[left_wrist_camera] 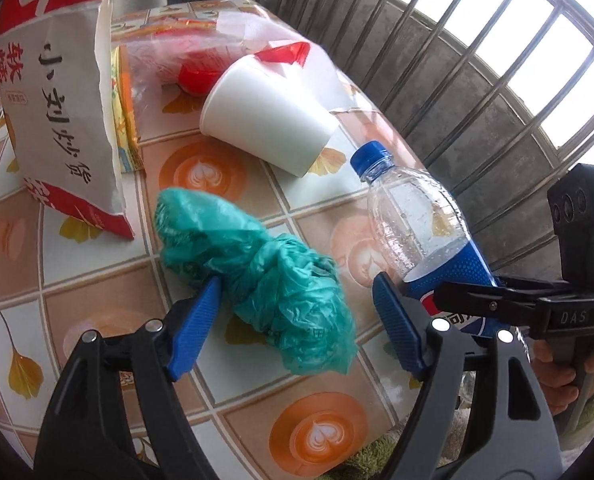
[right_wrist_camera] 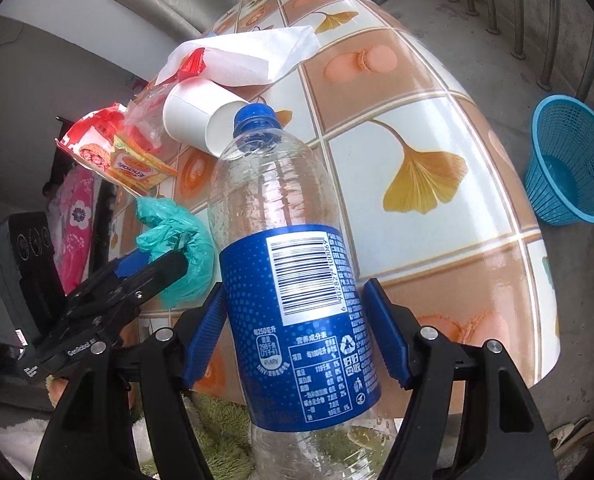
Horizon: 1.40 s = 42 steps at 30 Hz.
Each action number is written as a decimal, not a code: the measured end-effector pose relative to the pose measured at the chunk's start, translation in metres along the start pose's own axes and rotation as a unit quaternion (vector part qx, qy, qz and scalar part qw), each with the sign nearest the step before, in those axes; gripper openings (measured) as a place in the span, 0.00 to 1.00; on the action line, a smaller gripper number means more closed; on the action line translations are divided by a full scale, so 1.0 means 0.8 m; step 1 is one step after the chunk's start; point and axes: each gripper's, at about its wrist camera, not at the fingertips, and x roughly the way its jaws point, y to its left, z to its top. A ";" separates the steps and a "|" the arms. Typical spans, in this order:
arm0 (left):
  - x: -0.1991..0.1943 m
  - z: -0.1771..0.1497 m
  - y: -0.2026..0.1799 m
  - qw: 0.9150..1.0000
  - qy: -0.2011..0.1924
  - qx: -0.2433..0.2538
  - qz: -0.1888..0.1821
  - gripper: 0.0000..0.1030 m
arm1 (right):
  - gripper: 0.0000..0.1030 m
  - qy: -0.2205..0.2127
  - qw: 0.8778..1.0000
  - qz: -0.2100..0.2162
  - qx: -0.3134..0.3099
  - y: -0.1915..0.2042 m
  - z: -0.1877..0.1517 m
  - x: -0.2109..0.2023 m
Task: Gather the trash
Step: 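Carry bottle and bag to the blue wastebasket and open both grippers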
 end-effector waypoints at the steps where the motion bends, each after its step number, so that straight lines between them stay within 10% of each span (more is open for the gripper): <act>1: 0.003 0.001 0.003 1.000 0.002 -0.012 -0.006 0.69 | 0.66 -0.002 1.000 0.008 0.004 -0.002 0.000 0.000; 4: 0.012 0.002 0.009 0.999 0.005 -0.035 -0.007 0.50 | 0.62 -0.006 1.000 0.025 0.015 -0.007 -0.002 -0.002; 10: -0.001 -0.003 -0.008 1.000 -0.003 0.004 0.005 0.46 | 0.60 -0.018 0.998 0.057 0.035 -0.026 -0.014 -0.025; 22: -0.028 0.069 -0.154 0.980 -0.011 0.157 -0.125 0.45 | 0.60 -0.188 0.969 0.066 0.145 -0.141 -0.029 -0.172; 30: 0.120 0.178 -0.303 0.964 0.093 0.193 -0.157 0.46 | 0.61 -0.218 0.903 0.100 0.355 -0.312 -0.010 -0.158; 36: 0.281 0.200 -0.395 0.950 0.198 0.216 -0.113 0.46 | 0.61 -0.219 0.844 0.130 0.472 -0.428 0.007 -0.106; 42: 0.393 0.212 -0.439 0.949 0.223 0.195 -0.109 0.55 | 0.69 -0.240 0.781 0.167 0.551 -0.522 0.023 -0.052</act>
